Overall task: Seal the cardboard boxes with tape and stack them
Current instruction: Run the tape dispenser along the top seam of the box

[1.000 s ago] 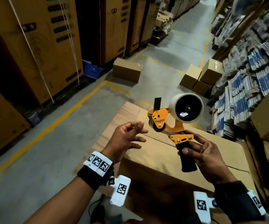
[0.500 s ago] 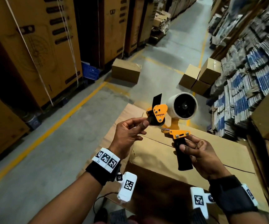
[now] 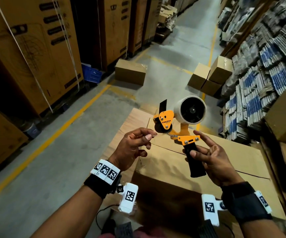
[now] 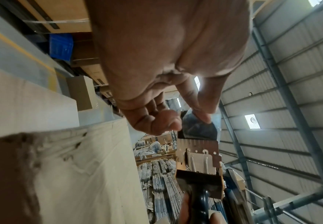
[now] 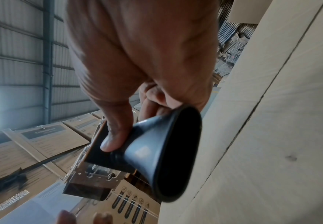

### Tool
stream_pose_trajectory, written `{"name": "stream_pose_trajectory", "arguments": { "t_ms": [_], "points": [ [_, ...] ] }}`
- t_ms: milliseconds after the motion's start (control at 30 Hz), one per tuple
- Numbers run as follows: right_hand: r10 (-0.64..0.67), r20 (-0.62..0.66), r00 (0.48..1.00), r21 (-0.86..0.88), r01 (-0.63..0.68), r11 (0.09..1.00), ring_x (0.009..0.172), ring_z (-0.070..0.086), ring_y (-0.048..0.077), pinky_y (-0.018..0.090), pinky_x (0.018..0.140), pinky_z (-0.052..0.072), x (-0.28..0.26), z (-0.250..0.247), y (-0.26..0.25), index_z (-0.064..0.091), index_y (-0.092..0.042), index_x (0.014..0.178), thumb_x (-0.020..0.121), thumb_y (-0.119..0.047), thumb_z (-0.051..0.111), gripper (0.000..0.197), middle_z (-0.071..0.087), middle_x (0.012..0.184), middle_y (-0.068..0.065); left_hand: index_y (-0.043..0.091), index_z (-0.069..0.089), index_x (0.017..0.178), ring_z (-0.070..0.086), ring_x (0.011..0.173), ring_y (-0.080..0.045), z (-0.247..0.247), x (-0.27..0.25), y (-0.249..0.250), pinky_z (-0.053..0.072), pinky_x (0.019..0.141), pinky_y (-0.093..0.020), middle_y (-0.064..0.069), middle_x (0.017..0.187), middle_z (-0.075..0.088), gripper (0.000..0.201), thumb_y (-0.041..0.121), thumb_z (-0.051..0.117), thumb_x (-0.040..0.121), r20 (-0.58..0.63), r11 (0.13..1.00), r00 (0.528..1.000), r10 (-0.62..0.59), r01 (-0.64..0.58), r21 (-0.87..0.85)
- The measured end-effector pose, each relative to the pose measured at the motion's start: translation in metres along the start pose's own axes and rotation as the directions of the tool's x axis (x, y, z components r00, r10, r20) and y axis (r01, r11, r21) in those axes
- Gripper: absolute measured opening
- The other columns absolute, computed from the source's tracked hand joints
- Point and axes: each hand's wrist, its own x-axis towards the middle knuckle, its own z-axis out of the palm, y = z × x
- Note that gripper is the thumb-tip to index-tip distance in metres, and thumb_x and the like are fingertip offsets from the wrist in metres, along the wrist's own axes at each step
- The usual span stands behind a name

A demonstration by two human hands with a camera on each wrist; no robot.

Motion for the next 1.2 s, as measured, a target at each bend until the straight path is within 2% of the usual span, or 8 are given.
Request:
{"name": "stream_pose_trajectory", "arguments": {
  "t_ms": [133,333,533,633,800,933,1033,1200],
  "points": [
    [-0.009,-0.005,1.0,-0.01,0.009,1.0,0.113,0.069,0.043,0.047,0.089,0.061,0.0,-0.001,-0.003,0.049,-0.029,0.148,0.065,-0.004,0.081,0.093,0.072,0.117,0.026,0.02,0.079,0.103,0.055,0.08,-0.015,-0.001,-0.001,-0.001,0.037,0.056,-0.026,-0.003,0.108,0.067,0.032,0.043,0.075,0.082,-0.02,0.999,1.0,-0.017,0.018,0.049],
    [-0.053,-0.003,0.999,-0.037,0.053,0.998,0.113,0.07,0.038,0.042,0.094,0.059,-0.001,-0.002,-0.004,0.05,-0.028,0.147,0.059,-0.009,0.084,0.095,0.073,0.116,0.025,0.016,0.077,0.103,0.068,0.079,-0.021,0.012,0.001,0.007,0.042,0.056,-0.029,-0.013,0.116,0.075,0.053,0.064,0.057,0.097,-0.093,0.987,0.982,-0.163,0.163,-0.009],
    [-0.078,0.002,0.997,-0.055,0.078,0.995,0.113,0.071,0.035,0.036,0.095,0.058,0.002,-0.004,-0.002,0.052,-0.026,0.146,0.068,0.006,0.078,0.088,0.074,0.116,0.023,0.009,0.068,0.113,0.076,0.082,-0.022,0.016,0.001,0.008,0.058,0.059,-0.024,-0.017,0.108,0.077,0.024,0.018,0.074,0.092,-0.146,0.965,0.958,-0.245,0.226,-0.137],
    [-0.092,-0.004,0.996,-0.087,0.091,0.992,0.112,0.072,0.032,0.04,0.098,0.057,0.001,-0.004,-0.003,0.052,-0.028,0.146,0.069,0.006,0.077,0.087,0.075,0.114,0.021,0.004,0.064,0.123,0.077,0.082,-0.026,0.009,0.004,0.013,0.063,0.062,-0.027,-0.023,0.11,0.076,0.034,-0.007,0.068,0.091,-0.165,0.947,0.943,-0.287,0.254,-0.197],
    [-0.107,-0.01,0.994,-0.127,0.105,0.986,0.109,0.073,0.031,0.042,0.098,0.053,-0.002,-0.002,-0.007,0.051,-0.027,0.145,0.07,0.004,0.077,0.086,0.076,0.112,0.02,0.002,0.064,0.123,0.078,0.089,-0.028,-0.005,0.008,0.025,0.06,0.06,-0.023,-0.023,0.108,0.077,0.035,-0.008,0.07,0.091,-0.133,0.94,0.933,-0.335,0.34,0.015],
    [-0.114,-0.034,0.993,-0.178,0.107,0.978,0.105,0.075,0.029,0.036,0.09,0.059,-0.001,0.004,-0.006,0.051,-0.024,0.146,0.071,0.006,0.078,0.085,0.077,0.109,0.017,0.005,0.065,0.109,0.078,0.077,-0.025,-0.018,0.024,0.039,0.052,0.048,-0.022,-0.019,0.091,0.078,0.027,-0.011,0.071,0.089,-0.169,0.918,0.938,-0.302,0.334,0.215],
    [-0.118,-0.085,0.989,-0.188,0.1,0.977,0.103,0.076,0.028,0.041,0.083,0.058,0.0,0.01,-0.002,0.058,-0.023,0.14,0.07,0.004,0.081,0.079,0.078,0.108,0.014,0.006,0.064,0.113,0.077,0.074,-0.026,-0.026,0.041,0.05,0.047,0.044,-0.022,-0.02,0.087,0.078,0.029,-0.014,0.065,0.092,-0.177,0.852,0.933,-0.314,0.359,0.381],
    [-0.127,-0.093,0.988,-0.234,0.102,0.967,0.086,0.064,0.027,0.047,0.068,0.04,0.011,0.013,-0.002,0.063,-0.026,0.131,0.076,0.006,0.082,0.067,0.079,0.105,0.009,0.005,0.064,0.106,0.075,0.064,-0.023,-0.037,0.066,0.055,0.044,0.04,-0.021,-0.02,0.08,0.076,0.028,-0.017,0.051,0.096,-0.174,0.768,0.92,-0.352,0.39,0.508]
  ]
}}
